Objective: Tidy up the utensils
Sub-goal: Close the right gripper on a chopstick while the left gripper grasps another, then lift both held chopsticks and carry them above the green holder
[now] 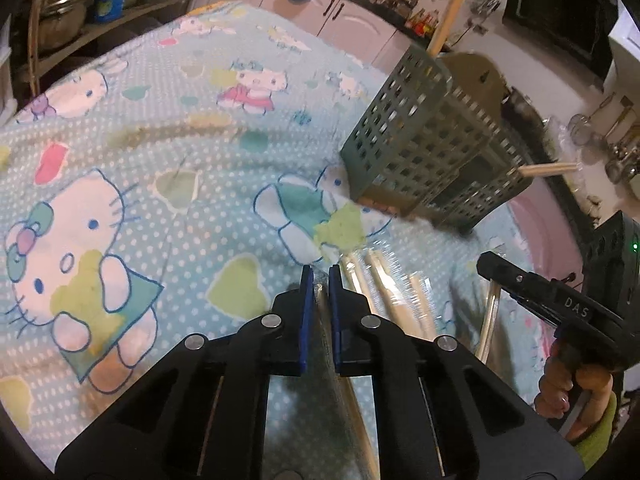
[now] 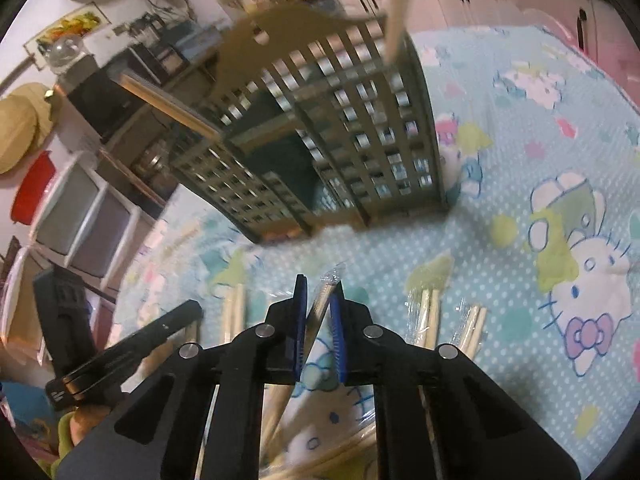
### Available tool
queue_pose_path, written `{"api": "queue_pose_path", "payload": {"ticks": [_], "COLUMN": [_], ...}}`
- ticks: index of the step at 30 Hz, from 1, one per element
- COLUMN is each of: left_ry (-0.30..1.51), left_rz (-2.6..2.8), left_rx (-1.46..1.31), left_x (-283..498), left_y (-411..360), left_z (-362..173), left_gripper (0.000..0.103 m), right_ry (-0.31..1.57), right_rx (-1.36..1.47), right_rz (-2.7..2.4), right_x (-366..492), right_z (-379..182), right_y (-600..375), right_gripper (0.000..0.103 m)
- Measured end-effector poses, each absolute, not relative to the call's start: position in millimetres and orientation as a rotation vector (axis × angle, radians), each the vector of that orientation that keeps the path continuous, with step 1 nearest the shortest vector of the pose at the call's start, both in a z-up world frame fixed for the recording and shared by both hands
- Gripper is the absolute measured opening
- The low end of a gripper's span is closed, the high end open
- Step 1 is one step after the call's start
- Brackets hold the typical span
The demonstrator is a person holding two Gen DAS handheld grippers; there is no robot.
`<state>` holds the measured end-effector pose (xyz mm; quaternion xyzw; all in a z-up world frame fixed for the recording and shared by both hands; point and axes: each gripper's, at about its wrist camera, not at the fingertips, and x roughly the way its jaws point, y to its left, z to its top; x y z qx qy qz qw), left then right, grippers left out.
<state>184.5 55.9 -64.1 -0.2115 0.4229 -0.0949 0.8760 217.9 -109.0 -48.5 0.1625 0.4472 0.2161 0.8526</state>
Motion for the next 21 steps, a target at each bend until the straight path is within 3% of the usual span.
{"api": "queue_pose_path", "payload": {"ticks": [21], "left_ry": [0.621], "left_rz": [-0.213], "left_rx": [-0.434], "left_x": [139], "left_y": [60], "left_z": [19], "left_gripper": [0.001], "right_ry": [0.583], "right_rx": [0.304], "right_rz": [0.368], "right_x": [147], "right_z": [39], "right_y": [-150], "right_gripper": [0.008]}}
